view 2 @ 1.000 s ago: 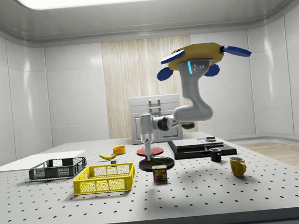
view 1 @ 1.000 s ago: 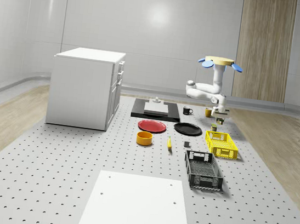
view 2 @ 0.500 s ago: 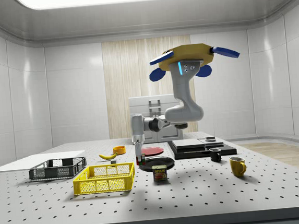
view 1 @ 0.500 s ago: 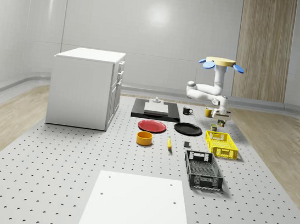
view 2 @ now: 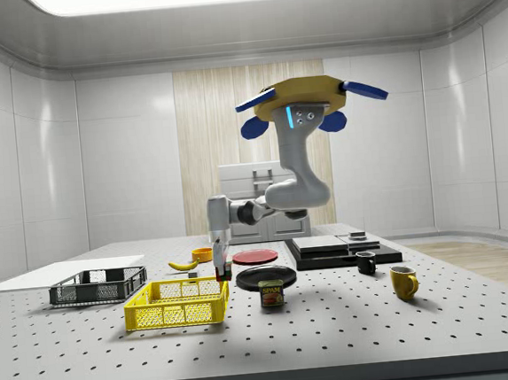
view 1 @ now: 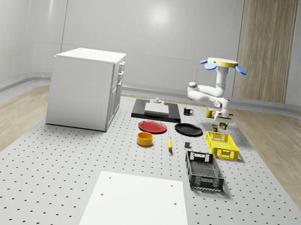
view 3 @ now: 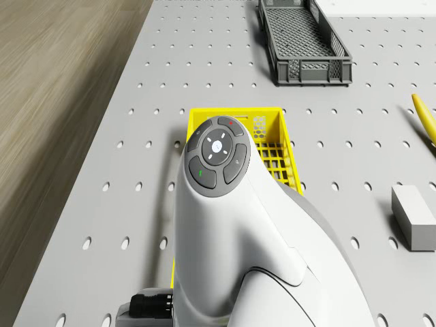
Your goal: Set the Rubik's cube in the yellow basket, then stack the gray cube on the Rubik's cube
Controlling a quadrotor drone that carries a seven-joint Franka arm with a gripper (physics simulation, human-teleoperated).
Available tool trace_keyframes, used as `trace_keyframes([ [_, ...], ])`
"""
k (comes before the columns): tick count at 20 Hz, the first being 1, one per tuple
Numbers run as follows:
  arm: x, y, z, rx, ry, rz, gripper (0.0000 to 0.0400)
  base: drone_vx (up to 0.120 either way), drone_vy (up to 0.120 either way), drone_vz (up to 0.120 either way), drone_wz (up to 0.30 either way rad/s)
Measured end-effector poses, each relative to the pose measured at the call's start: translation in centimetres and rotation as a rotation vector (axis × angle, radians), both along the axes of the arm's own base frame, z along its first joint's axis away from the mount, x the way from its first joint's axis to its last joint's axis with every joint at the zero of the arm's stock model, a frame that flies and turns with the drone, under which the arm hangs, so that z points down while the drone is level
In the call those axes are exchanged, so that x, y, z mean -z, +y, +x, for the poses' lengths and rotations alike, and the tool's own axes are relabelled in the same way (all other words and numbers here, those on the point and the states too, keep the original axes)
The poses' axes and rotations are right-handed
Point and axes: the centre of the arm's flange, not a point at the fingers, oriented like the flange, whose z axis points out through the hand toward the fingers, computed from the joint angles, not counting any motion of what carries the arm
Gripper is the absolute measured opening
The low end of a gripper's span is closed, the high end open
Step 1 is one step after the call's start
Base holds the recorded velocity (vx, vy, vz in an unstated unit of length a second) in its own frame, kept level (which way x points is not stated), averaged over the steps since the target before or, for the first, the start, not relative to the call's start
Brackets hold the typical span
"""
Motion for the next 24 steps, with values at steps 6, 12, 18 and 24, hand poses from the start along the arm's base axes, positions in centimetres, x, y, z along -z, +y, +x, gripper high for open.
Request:
trace_keyframes([
  [6, 0.00, 0.00, 0.00, 0.000, 0.000, 0.000, 0.0325, 0.120, -0.060, 0.000, 0.000],
  [12, 0.00, 0.00, 0.00, 0.000, 0.000, 0.000, 0.0325, 0.120, -0.067, 0.000, 0.000],
  [18, 0.00, 0.00, 0.00, 0.000, 0.000, 0.000, 0.0325, 0.120, -0.007, -0.040, 0.000],
  [24, 0.00, 0.00, 0.00, 0.000, 0.000, 0.000, 0.0325, 0.073, 0.000, -0.100, 0.000],
])
